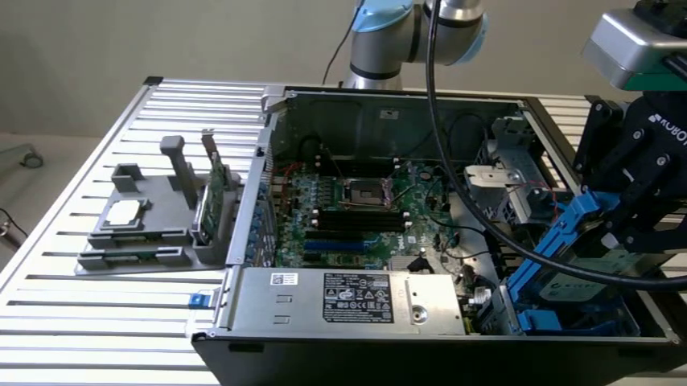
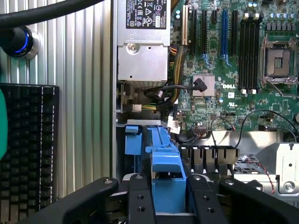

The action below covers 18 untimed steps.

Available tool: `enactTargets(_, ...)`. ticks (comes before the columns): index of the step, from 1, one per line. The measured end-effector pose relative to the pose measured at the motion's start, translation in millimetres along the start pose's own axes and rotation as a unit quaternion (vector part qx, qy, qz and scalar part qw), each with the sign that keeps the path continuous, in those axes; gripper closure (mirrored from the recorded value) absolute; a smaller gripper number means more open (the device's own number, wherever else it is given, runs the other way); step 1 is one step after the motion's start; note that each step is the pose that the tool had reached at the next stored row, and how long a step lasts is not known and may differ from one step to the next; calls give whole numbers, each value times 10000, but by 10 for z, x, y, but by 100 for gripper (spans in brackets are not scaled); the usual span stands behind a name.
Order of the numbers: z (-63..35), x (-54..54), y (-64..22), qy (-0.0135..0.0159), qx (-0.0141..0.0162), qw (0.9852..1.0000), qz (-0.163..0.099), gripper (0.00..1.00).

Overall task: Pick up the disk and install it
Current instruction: 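Insert the disk into the insertion slot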

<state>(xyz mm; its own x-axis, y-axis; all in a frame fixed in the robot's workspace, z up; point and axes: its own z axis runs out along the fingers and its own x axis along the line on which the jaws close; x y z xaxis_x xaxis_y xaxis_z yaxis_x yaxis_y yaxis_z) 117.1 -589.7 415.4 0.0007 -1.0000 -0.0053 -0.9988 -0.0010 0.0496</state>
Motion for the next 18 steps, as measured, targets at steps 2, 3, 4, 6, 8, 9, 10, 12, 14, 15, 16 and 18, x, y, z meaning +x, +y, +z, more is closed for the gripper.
enactTargets(2, 0, 0, 0, 0, 0, 10000, 0, 68)
enactTargets(3, 0, 0, 0, 0, 0, 10000, 0, 68)
enactTargets(4, 0, 0, 0, 0, 0, 10000, 0, 68)
enactTargets(6, 0, 0, 0, 0, 0, 10000, 0, 68)
enactTargets(8, 0, 0, 0, 0, 0, 10000, 0, 68)
enactTargets(9, 0, 0, 0, 0, 0, 10000, 0, 68)
enactTargets(10, 0, 0, 0, 0, 0, 10000, 0, 68)
enactTargets(12, 0, 0, 0, 0, 0, 10000, 0, 68)
enactTargets(14, 4, 0, 0, 2, 0, 10000, 0, 68)
enactTargets(15, 9, 0, 0, 3, -1, 10000, 0, 68)
enactTargets(16, 22, 0, -2, -2, 1, 10000, -1, 68)
enactTargets(18, 31, 1, -1, -3, 0, 10000, -1, 68)
